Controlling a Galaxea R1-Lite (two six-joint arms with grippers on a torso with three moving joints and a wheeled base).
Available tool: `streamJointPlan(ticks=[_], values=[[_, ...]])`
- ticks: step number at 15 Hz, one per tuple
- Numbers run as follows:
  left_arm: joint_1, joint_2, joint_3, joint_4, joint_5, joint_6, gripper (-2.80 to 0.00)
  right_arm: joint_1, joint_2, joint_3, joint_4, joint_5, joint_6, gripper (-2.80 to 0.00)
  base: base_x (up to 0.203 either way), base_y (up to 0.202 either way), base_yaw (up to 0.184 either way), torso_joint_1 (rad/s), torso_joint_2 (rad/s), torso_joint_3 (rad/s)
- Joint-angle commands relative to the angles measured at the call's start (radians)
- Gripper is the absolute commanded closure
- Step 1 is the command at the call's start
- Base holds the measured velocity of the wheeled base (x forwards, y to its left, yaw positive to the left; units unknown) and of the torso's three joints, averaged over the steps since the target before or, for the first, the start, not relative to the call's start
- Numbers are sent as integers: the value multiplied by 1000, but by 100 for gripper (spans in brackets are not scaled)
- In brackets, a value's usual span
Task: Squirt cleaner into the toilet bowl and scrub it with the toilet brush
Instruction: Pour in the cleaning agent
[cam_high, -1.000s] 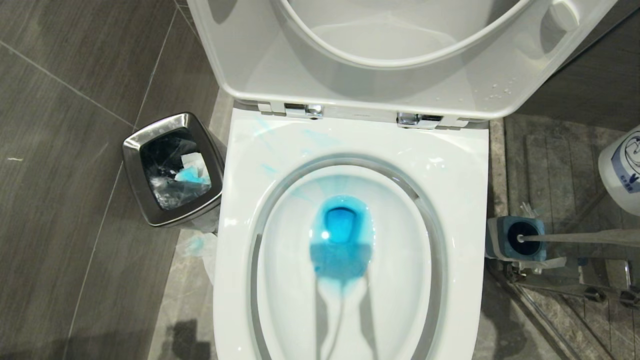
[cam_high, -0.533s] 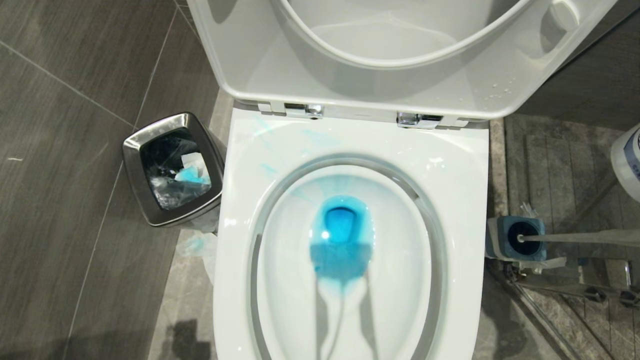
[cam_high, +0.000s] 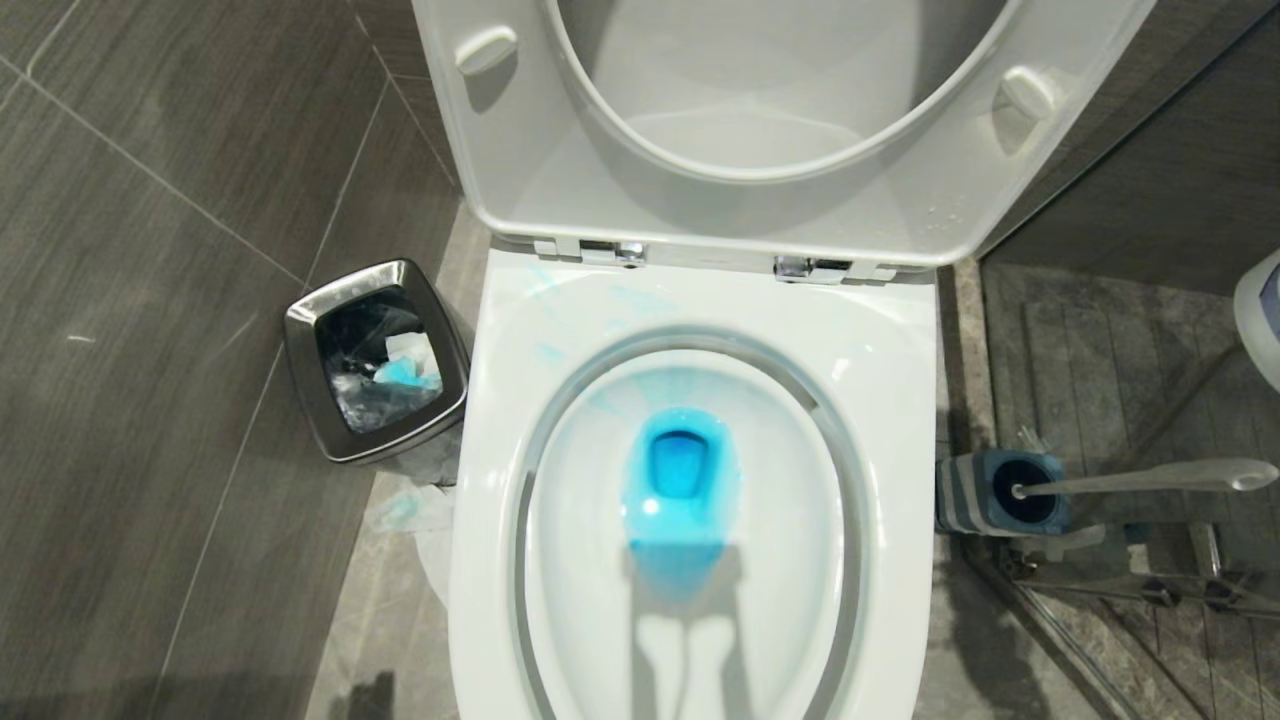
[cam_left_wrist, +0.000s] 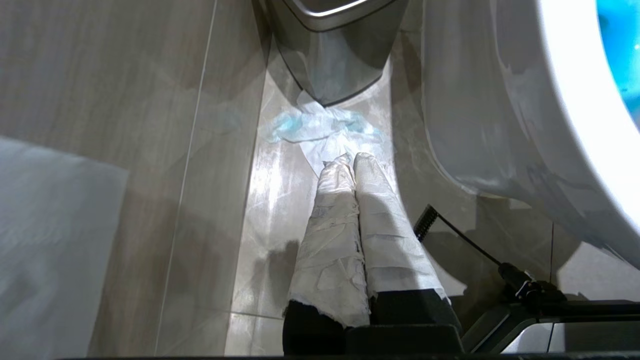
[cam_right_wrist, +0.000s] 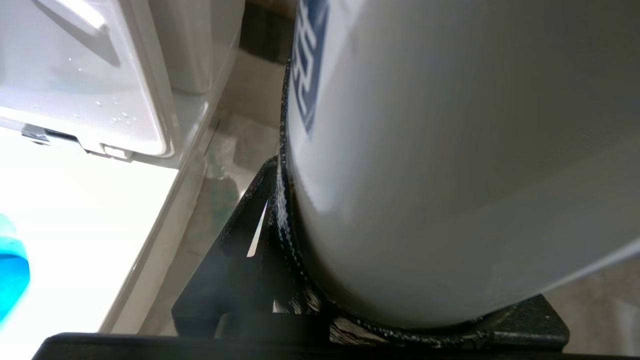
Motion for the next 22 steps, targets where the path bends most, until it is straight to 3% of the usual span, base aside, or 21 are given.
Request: streamJointPlan(ticks=[1,14,22], values=[[0,1,0,0,0,0,0,1,-3,6,-3,6,-25,0,0,0,0,-1,-2,191],[0,1,0,1,0,0,0,1,22,3,-1,50,-66,0,0,0,0,2,3,147],[0,1,0,1,0,0,0,27,138,-14,-5,123,-202,0,0,0,0,0,0,0]])
